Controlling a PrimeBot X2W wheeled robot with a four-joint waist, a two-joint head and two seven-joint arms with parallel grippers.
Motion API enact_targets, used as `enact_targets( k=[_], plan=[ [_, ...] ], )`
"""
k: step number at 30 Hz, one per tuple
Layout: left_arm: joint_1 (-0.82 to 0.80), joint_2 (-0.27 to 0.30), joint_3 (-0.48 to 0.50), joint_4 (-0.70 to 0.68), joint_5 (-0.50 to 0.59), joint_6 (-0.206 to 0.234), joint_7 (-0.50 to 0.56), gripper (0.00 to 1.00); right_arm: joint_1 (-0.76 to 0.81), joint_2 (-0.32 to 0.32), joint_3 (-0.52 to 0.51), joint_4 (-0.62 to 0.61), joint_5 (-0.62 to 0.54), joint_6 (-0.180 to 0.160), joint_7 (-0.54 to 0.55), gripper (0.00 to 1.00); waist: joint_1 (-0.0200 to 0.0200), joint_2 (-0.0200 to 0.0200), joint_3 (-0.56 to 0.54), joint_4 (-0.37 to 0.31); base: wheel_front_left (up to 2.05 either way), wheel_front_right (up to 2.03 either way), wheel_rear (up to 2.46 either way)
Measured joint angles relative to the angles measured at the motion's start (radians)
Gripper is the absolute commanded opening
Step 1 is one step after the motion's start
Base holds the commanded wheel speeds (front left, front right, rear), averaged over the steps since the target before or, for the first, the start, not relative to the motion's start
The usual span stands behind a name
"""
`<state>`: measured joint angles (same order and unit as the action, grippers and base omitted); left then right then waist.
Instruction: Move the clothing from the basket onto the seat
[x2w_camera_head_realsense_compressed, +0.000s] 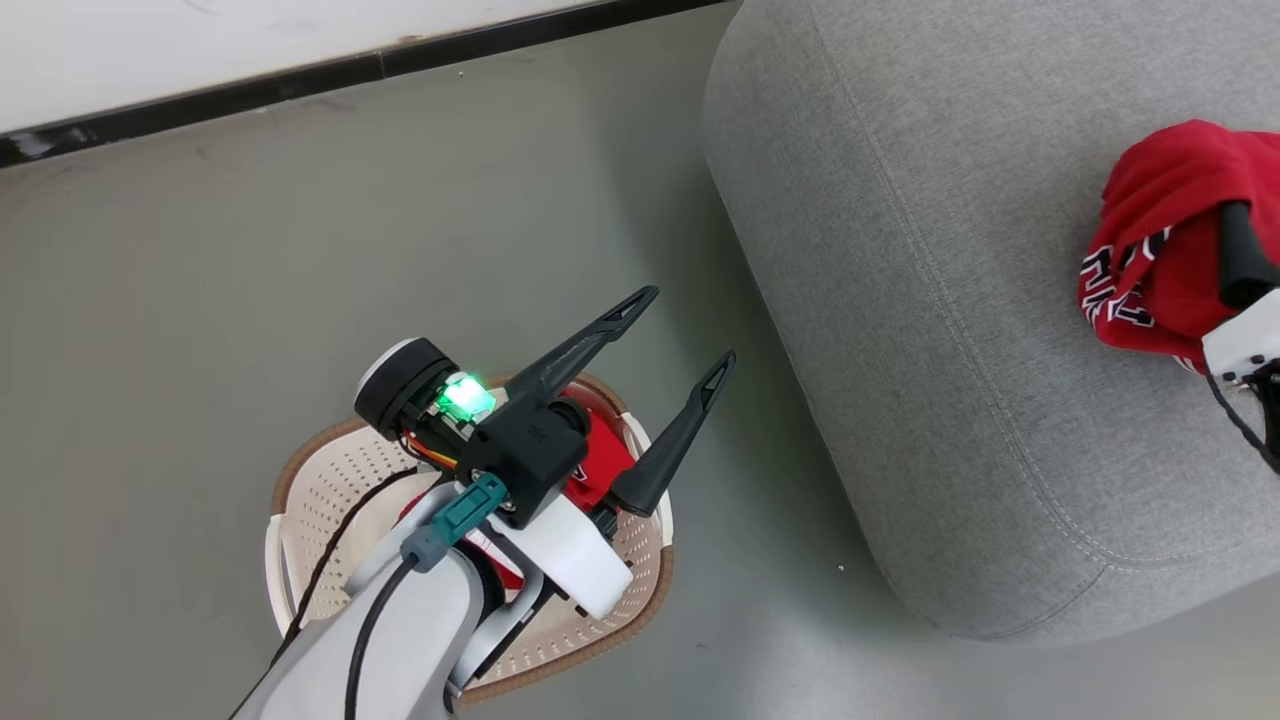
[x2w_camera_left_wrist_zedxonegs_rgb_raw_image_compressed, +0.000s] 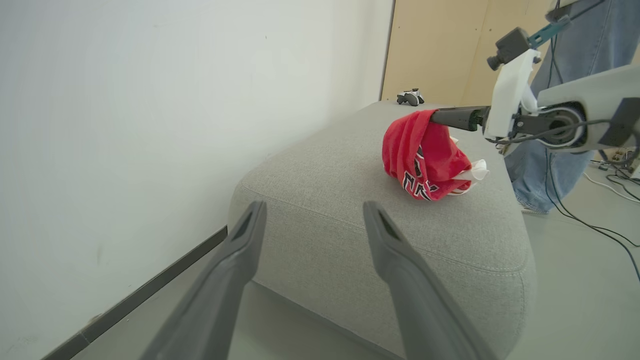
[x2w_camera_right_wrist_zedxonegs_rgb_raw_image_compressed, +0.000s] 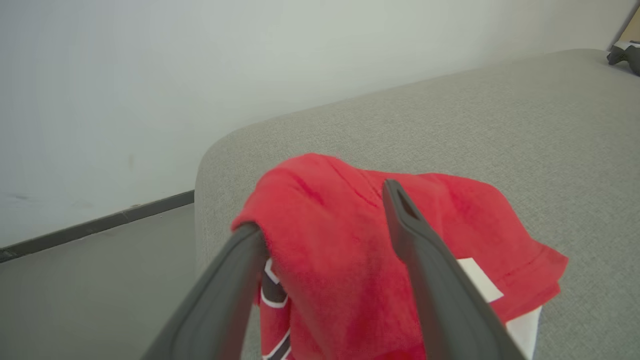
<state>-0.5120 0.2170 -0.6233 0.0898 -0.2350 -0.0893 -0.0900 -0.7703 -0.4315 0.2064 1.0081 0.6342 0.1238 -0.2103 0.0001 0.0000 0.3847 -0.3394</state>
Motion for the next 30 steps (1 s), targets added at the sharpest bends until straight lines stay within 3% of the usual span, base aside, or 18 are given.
enact_targets(
  k=[15, 23, 30],
  plan=[
    [0.029, 0.001, 0.022, 0.039, -0.011, 0.011, -0.047, 1.0, 0.068, -0.031, 0.074, -0.154, -0.002, 0.001, -0.025, 1.0, 0.0, 0.0, -0.06, -0.014, 0.0, 0.0, 0.0],
    [0.067, -0.006, 0.052, 0.056, -0.03, 0.046, -0.084, 1.0, 0.075, -0.041, 0.101, -0.245, -0.012, 0.001, -0.029, 1.0, 0.0, 0.0, -0.103, 0.002, 0.0, 0.0, 0.0],
    [0.111, -0.007, 0.086, 0.073, -0.047, 0.081, -0.11, 1.0, 0.075, -0.011, 0.123, -0.329, -0.031, 0.001, -0.037, 1.0, 0.0, 0.0, -0.144, 0.029, 0.0, 0.0, 0.0]
  ],
)
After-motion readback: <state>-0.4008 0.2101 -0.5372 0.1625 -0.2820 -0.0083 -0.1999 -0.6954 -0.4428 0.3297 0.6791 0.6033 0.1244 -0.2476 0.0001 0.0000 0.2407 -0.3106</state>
